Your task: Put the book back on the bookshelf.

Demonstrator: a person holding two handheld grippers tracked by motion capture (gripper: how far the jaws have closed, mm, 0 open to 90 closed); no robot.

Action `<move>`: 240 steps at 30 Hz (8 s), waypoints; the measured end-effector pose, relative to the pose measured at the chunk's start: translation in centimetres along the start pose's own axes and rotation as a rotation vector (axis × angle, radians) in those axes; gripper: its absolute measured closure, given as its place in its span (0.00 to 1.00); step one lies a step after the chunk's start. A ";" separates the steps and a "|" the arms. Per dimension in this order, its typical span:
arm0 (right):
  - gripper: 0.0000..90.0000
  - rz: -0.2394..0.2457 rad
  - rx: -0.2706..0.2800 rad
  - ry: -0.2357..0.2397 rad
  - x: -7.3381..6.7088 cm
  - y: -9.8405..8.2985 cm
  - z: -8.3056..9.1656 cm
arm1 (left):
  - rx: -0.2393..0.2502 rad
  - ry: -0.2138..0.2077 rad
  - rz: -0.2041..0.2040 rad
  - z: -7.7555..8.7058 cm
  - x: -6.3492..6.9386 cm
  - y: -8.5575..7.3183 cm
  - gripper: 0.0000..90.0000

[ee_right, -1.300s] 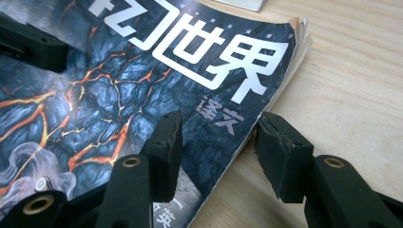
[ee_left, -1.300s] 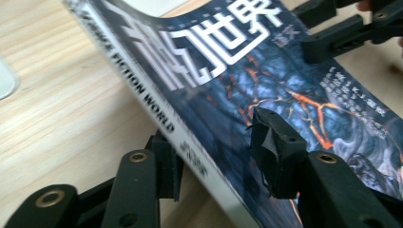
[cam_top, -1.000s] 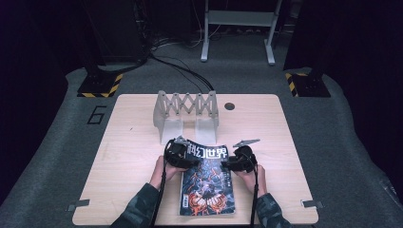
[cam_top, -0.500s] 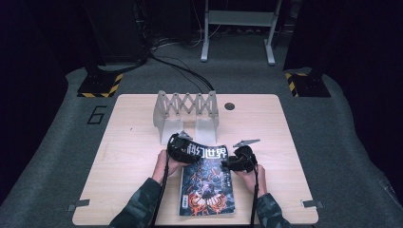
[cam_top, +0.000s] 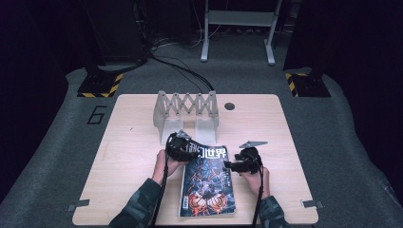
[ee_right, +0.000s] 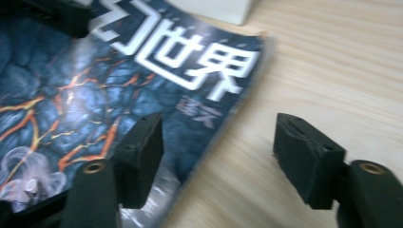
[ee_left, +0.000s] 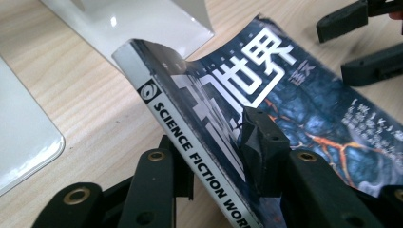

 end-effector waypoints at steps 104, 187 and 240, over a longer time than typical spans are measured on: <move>0.12 0.089 0.062 -0.333 5.8 -1.3 2.1 | 0.434 0.034 -0.186 16.5 3.0 13.5 0.91; 0.12 0.098 0.057 -0.329 5.8 -1.3 2.2 | 0.648 0.500 -0.102 15.1 -6.1 16.9 0.91; 0.13 0.105 0.058 -0.328 5.8 -1.4 2.2 | 0.522 0.455 -0.069 17.6 -5.1 10.4 0.90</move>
Point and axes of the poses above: each handheld gripper's, and its own axes: z roughly backward along the jaws, y roughly out of its top, x roughly to its right, the point moved 4 cm from there along -z, roughly forward along the jaws, and after that the axes turned 13 degrees about x, right-handed, at the moved point
